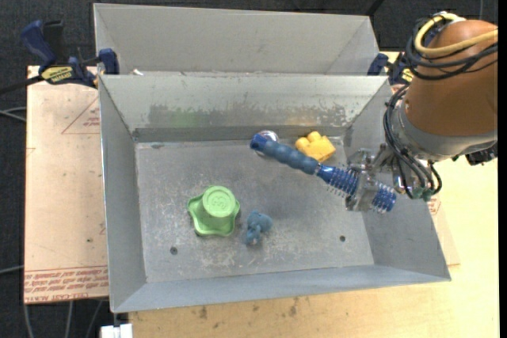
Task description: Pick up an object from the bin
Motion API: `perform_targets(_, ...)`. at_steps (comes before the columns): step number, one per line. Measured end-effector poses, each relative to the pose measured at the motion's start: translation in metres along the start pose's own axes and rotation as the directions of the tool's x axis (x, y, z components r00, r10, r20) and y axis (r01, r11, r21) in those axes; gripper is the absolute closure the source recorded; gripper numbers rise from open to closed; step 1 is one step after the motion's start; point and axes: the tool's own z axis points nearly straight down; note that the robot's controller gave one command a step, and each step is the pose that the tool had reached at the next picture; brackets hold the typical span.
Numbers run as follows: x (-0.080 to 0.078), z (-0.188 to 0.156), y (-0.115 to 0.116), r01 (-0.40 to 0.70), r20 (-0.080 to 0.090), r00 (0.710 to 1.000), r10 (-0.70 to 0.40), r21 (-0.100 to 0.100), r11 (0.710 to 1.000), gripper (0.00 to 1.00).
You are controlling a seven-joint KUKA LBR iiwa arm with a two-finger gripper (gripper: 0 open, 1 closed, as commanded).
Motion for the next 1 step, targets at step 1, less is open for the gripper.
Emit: perform_targets(1, 0.0027, 0.0154, 0.0114, 0.424, -0.009, 0.906, -0.424, -0.004, 0.906, 1.00)
